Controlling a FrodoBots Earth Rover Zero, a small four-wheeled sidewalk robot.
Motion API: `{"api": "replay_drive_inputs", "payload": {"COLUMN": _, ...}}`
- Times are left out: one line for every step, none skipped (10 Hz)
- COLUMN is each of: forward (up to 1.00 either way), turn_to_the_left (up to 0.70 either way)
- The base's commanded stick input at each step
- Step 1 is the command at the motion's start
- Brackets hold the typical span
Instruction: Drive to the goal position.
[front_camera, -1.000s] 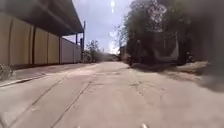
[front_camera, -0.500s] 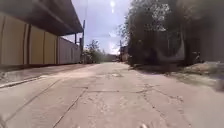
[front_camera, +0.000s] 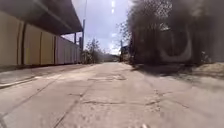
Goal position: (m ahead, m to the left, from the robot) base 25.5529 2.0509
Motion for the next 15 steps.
{"api": "replay_drive_inputs", "payload": {"forward": 1.0, "turn_to_the_left": 0.0}}
{"api": "replay_drive_inputs", "payload": {"forward": 1.0, "turn_to_the_left": 0.0}}
{"api": "replay_drive_inputs", "payload": {"forward": 1.0, "turn_to_the_left": 0.0}}
{"api": "replay_drive_inputs", "payload": {"forward": 1.0, "turn_to_the_left": 0.0}}
{"api": "replay_drive_inputs", "payload": {"forward": 1.0, "turn_to_the_left": 0.0}}
{"api": "replay_drive_inputs", "payload": {"forward": 1.0, "turn_to_the_left": 0.0}}
{"api": "replay_drive_inputs", "payload": {"forward": 1.0, "turn_to_the_left": 0.0}}
{"api": "replay_drive_inputs", "payload": {"forward": 1.0, "turn_to_the_left": 0.0}}
{"api": "replay_drive_inputs", "payload": {"forward": 1.0, "turn_to_the_left": 0.0}}
{"api": "replay_drive_inputs", "payload": {"forward": 1.0, "turn_to_the_left": 0.0}}
{"api": "replay_drive_inputs", "payload": {"forward": 1.0, "turn_to_the_left": 0.0}}
{"api": "replay_drive_inputs", "payload": {"forward": 1.0, "turn_to_the_left": 0.0}}
{"api": "replay_drive_inputs", "payload": {"forward": 1.0, "turn_to_the_left": 0.0}}
{"api": "replay_drive_inputs", "payload": {"forward": 1.0, "turn_to_the_left": 0.0}}
{"api": "replay_drive_inputs", "payload": {"forward": 1.0, "turn_to_the_left": 0.0}}
